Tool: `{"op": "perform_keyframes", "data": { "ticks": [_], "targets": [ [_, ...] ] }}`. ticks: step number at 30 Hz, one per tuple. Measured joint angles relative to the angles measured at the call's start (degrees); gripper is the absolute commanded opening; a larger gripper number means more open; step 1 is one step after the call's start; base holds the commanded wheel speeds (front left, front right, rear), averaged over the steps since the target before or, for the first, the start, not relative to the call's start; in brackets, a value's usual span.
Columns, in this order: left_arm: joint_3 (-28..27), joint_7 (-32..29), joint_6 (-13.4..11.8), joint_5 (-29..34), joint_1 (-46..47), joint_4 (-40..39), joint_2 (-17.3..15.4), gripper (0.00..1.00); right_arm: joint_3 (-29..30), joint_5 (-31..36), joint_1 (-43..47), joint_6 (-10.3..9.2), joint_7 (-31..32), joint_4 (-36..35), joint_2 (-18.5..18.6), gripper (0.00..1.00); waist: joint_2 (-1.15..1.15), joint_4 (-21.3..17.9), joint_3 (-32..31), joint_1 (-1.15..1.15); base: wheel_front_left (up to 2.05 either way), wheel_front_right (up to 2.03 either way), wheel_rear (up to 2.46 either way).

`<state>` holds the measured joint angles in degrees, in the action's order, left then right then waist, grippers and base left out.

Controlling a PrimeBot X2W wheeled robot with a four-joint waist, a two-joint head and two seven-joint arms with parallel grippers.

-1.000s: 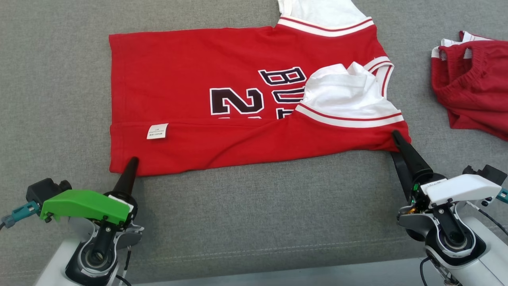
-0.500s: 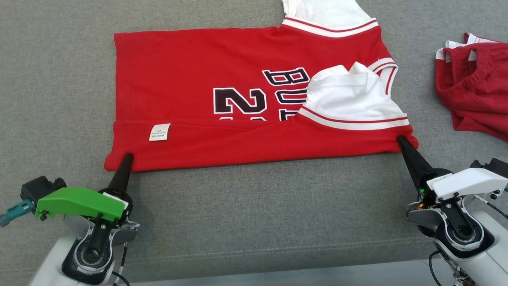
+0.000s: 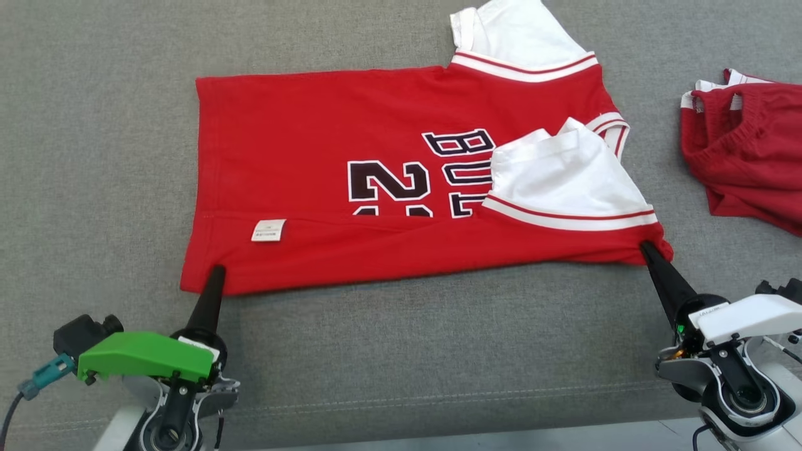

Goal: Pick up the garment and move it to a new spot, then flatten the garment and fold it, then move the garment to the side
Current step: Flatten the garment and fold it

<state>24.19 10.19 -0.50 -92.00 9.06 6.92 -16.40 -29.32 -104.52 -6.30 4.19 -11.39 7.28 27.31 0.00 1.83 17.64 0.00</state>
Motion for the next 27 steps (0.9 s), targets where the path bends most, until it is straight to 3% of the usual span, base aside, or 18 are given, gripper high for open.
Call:
{"op": "perform_keyframes", "data": {
  "ticks": [12,27],
  "targets": [
    [1.2,1.2,0.0,0.3,-5.7,-1.9,0.5,0.0,-0.6,0.0,5.1,0.85,-0.5,-3.7,0.8,0.0,0.0,0.0,-1.3,0.0,0.0,0.0,0.0],
    [0.2,1.9,-1.1,0.5,-11.2,-5.6,-1.3,0.0,0.0,-0.4,11.3,1.34,-0.1,-7.6,5.2,0.0,0.0,-0.2,-3.0,0.0,0.0,0.0,0.0]
  ]
}}
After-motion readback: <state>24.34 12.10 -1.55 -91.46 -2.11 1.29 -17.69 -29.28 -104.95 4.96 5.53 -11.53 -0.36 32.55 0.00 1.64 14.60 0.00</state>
